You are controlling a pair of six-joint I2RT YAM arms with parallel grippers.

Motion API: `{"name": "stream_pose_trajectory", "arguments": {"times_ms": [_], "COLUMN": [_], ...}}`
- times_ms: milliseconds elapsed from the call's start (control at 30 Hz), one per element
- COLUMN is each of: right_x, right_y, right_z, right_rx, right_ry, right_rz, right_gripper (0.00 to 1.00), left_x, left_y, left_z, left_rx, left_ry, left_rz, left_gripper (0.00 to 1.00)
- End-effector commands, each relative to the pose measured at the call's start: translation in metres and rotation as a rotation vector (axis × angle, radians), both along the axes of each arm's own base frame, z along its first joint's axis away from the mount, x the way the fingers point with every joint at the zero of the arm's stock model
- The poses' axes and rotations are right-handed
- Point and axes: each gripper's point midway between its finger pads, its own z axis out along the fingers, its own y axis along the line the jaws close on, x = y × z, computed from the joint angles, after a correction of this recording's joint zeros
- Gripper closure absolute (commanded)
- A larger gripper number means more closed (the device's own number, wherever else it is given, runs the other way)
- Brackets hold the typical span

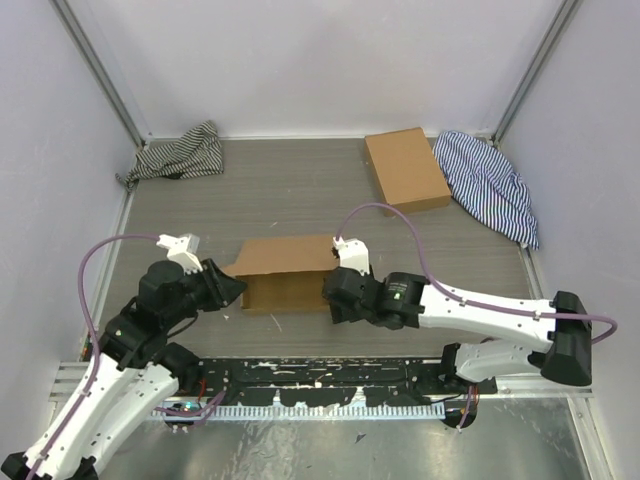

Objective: Fold the paper box

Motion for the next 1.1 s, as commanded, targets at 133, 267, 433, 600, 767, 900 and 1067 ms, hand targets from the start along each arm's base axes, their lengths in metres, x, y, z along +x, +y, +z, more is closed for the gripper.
{"name": "stream_pose_trajectory", "arguments": {"times_ms": [133, 267, 433, 600, 767, 900, 1067], "right_x": [-0.047, -0.057, -0.043, 0.007, 0.049, 0.061, 0.062], "right_y": [0.028, 0.029, 0.023, 0.01, 0.01, 0.012, 0.023], "right_z": [0.058, 0.088, 0.13, 0.126, 0.076, 0.039, 0.003], "right_rx": [0.201, 0.31, 0.392, 0.275, 0.195, 0.166, 0.136], "right_ry": [0.079, 0.034, -0.099, -0.229, -0.126, -0.049, 0.03], "right_rz": [0.383, 0.471, 0.423, 0.213, 0.147, 0.141, 0.164], "right_gripper": [0.3, 0.35, 0.97, 0.99, 0.99, 0.99, 0.99], "left_x": [-0.036, -0.05, -0.045, -0.012, 0.021, 0.031, 0.033], "left_y": [-0.022, -0.022, -0.013, -0.024, -0.03, -0.028, -0.028], "left_z": [0.043, 0.074, 0.11, 0.081, 0.029, -0.01, -0.048], "left_rx": [-0.183, -0.244, -0.337, -0.24, -0.05, 0.06, 0.106], "left_ry": [0.013, -0.055, -0.195, -0.116, 0.032, 0.119, 0.198], "left_rz": [-0.149, -0.192, -0.122, -0.088, -0.063, -0.056, -0.042], "left_gripper": [0.63, 0.67, 0.67, 0.7, 0.73, 0.73, 0.73]}}
